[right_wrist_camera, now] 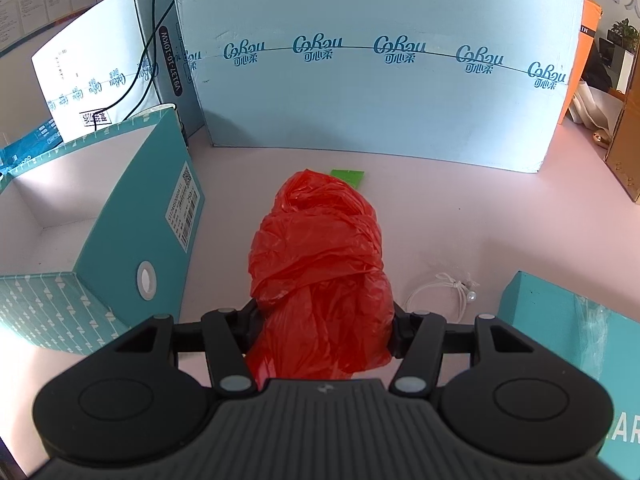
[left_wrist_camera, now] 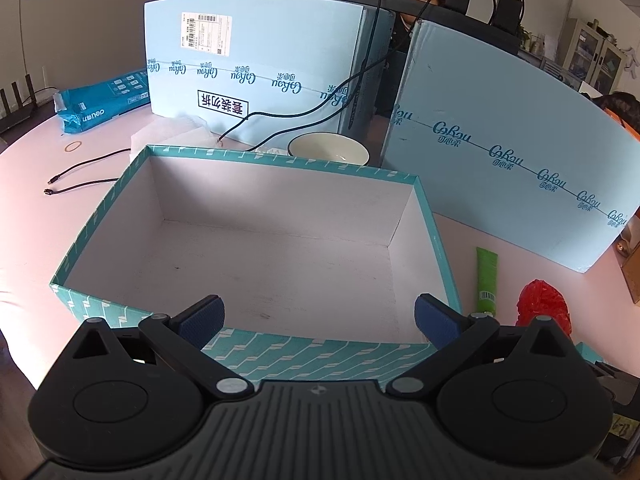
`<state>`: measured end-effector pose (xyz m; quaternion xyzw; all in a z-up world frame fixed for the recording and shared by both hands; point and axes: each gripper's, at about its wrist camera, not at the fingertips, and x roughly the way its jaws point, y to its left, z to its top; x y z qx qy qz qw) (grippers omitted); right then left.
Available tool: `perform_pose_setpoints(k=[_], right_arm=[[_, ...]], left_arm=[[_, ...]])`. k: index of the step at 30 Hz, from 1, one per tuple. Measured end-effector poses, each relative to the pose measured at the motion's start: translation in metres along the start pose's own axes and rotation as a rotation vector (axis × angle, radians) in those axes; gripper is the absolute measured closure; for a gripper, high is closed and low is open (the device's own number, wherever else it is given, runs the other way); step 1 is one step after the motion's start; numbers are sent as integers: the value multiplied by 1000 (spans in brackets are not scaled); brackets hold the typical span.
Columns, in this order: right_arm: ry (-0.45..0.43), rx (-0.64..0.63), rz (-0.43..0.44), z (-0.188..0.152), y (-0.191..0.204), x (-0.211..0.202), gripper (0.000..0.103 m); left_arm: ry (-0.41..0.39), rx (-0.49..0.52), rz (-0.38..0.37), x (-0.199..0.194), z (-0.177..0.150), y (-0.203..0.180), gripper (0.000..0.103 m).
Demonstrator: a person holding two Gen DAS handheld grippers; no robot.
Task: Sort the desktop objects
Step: 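Lift the red bag with the right tool and pull it back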
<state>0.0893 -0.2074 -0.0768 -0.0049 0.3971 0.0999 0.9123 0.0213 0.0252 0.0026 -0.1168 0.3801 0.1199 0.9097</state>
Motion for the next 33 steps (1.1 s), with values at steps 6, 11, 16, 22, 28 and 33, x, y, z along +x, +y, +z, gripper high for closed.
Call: perform_pose_setpoints(k=[6, 11, 16, 22, 28, 33], right_arm=[[-16, -13, 3, 4, 7, -2, 44], [-21, -19, 12, 8, 12, -3, 44], [-28, -24, 16, 11, 17, -5, 44], [-36, -32, 22, 15, 23, -7, 44], [-36, -41, 22, 18, 28, -6, 44], [-35, -41, 26, 22, 30, -7, 44]], left_arm=[[-6, -13, 8, -1, 1, 7, 1], [-10, -24, 15, -2, 3, 12, 1], [-12, -28, 18, -1, 5, 15, 1], [-15, -37, 22, -2, 7, 19, 1], [-26, -47, 28, -3, 9, 23, 1], [-18, -55, 33, 0, 11, 26, 1]])
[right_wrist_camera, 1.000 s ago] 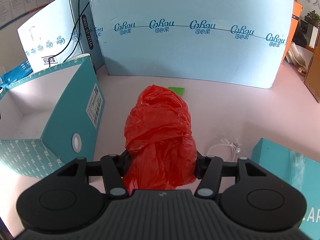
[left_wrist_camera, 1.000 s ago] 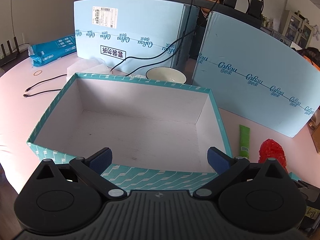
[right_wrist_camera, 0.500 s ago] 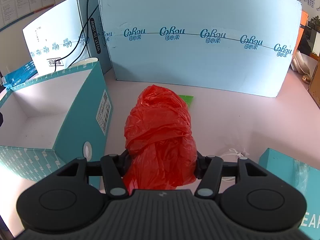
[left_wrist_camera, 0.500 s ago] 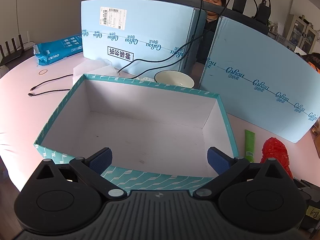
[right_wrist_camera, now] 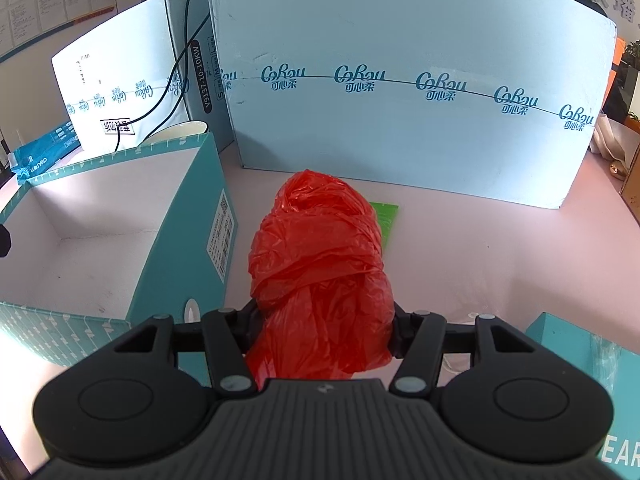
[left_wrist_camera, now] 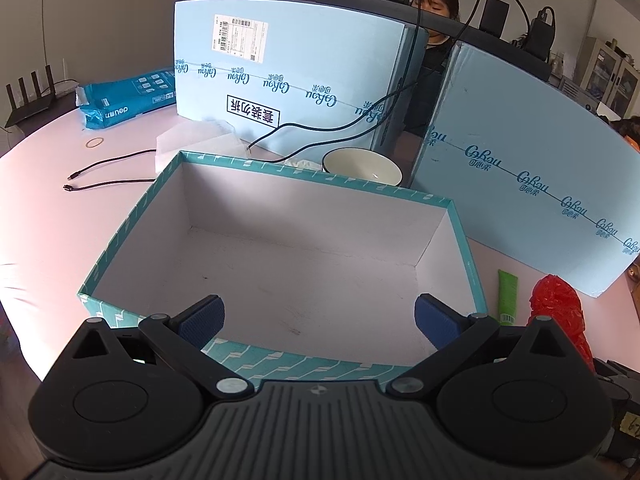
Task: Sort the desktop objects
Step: 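Lift the red bag with the right tool and pull it back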
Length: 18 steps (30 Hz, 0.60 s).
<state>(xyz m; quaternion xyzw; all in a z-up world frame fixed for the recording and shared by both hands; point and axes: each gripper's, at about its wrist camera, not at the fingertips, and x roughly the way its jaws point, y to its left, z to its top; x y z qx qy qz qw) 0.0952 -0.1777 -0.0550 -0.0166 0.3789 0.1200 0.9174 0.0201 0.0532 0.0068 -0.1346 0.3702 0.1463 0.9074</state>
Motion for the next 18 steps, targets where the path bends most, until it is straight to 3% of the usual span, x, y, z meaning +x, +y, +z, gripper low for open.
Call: perform_pose_setpoints(k=[18], right_arm=[[-19, 5, 16, 8, 4, -3, 44]], left_arm=[[-2, -18, 11, 0, 2, 8, 1]])
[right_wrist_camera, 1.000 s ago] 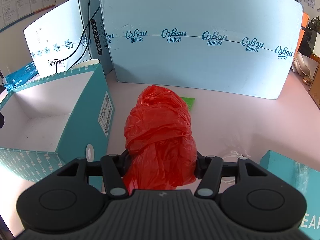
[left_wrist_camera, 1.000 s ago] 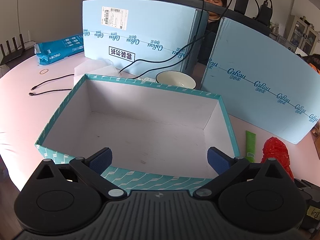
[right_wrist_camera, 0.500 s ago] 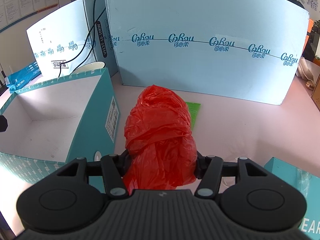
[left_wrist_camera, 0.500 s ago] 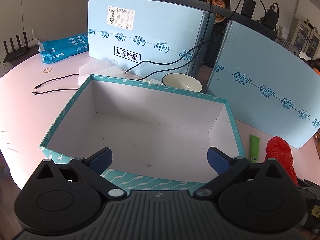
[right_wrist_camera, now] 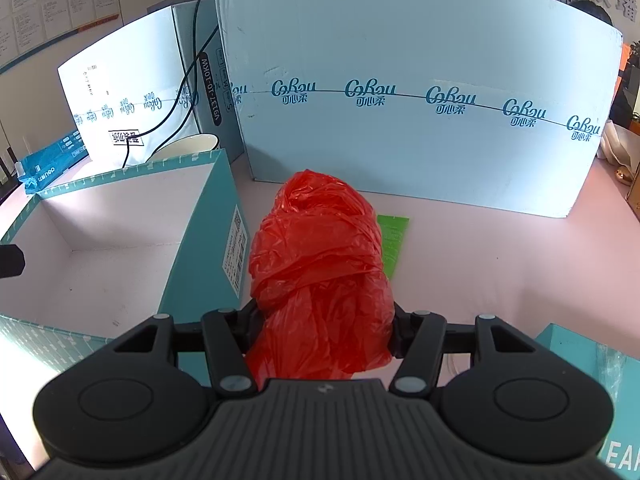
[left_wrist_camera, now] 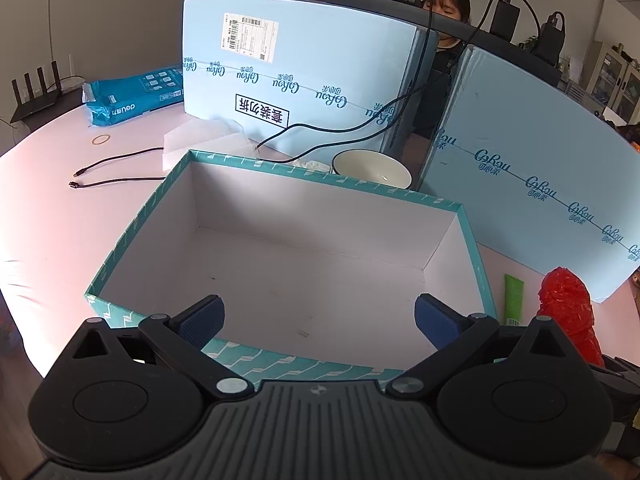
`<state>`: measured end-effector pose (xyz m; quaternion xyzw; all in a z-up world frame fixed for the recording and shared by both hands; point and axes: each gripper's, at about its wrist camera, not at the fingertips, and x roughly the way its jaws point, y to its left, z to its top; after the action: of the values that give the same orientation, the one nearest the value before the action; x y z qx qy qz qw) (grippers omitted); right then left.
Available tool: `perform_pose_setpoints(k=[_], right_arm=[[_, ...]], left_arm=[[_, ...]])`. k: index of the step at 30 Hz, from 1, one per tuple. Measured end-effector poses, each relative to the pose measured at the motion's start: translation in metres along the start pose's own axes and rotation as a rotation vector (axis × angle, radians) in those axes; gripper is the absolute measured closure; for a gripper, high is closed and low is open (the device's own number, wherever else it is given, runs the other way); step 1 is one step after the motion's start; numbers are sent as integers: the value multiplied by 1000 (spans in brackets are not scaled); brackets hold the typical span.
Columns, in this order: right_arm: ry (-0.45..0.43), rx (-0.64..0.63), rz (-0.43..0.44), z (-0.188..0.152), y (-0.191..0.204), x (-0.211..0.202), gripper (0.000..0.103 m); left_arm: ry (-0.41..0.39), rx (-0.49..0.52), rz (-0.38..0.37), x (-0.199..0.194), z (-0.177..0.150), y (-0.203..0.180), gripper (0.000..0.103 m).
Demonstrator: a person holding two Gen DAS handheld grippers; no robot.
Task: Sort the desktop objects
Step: 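Lift the red bag with the right tool and pull it back, then carry the red bag in the right tool over the teal box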
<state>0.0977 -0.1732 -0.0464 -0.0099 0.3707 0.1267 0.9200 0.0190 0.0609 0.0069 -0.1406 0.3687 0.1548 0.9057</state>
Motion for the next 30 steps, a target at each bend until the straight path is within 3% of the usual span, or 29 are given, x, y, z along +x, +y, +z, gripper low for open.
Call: perform_pose_setpoints(k=[30], right_arm=[[-26, -52, 15, 19, 18, -3, 44]], left_arm=[[-20, -64, 42, -5, 7, 21, 1]])
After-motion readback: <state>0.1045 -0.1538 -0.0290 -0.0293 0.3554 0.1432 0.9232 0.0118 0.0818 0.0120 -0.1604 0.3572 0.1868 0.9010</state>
